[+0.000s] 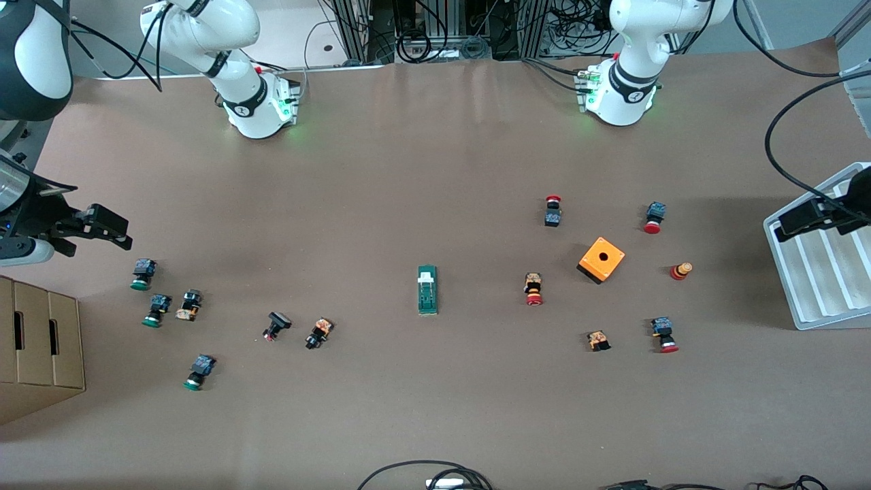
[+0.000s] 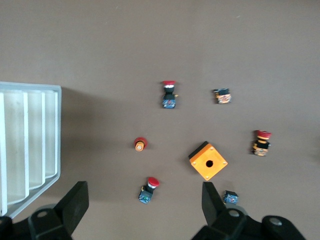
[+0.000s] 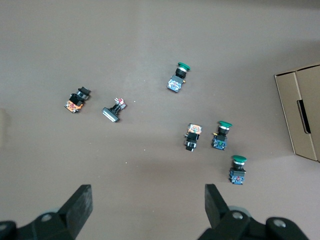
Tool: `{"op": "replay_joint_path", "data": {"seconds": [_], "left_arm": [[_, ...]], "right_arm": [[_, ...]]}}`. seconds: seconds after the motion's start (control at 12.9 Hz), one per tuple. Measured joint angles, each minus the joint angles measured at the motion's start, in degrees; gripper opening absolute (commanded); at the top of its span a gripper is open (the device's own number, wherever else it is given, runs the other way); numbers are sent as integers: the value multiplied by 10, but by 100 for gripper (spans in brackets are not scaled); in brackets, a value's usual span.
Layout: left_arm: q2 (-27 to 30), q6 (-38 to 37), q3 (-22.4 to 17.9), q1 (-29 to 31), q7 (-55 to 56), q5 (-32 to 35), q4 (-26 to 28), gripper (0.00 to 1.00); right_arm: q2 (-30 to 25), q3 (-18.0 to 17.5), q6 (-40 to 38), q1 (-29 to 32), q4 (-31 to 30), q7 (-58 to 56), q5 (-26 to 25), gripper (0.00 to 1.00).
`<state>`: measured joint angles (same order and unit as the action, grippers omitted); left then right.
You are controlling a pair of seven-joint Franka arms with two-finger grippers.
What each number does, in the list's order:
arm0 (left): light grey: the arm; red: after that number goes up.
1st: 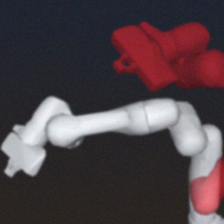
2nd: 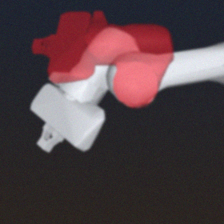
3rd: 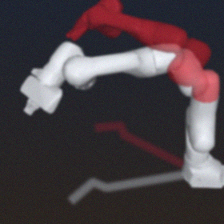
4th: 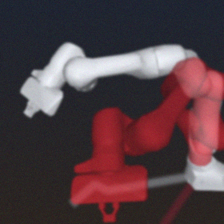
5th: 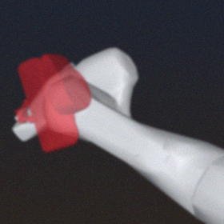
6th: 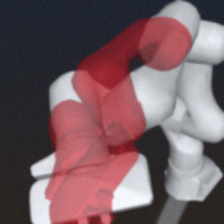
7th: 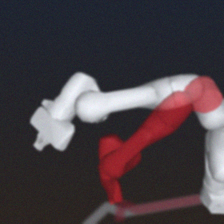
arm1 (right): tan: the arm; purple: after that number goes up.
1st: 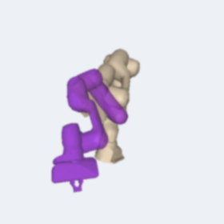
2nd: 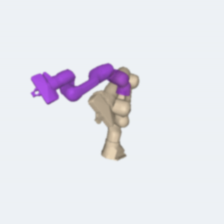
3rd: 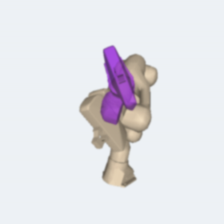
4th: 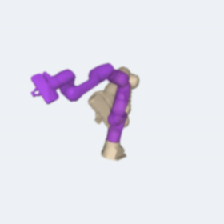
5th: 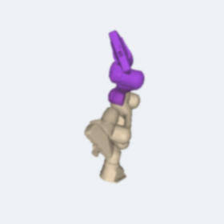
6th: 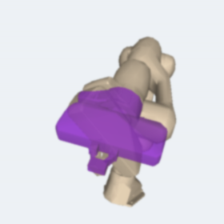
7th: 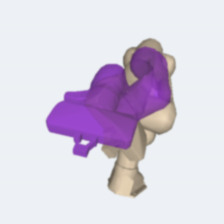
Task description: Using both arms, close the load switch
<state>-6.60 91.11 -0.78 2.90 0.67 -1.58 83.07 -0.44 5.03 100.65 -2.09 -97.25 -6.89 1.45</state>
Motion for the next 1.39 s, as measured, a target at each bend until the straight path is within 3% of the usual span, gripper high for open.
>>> {"op": "replay_joint_path", "data": {"seconds": [0.31,0.7,0.93,1.39], "left_arm": [[3,2,0,-1,-49,-20,-18,100],[-15,16,-9,24,-50,-112,-8,100],[-9,17,-6,28,-55,-89,-10,100],[9,35,0,-41,-28,-65,-28,100]], "right_arm": [[0,0,0,0,0,0,0,100],[0,1,0,0,0,0,0,100],[0,1,0,1,0,0,0,100],[1,3,0,2,0,0,0,100]]}}
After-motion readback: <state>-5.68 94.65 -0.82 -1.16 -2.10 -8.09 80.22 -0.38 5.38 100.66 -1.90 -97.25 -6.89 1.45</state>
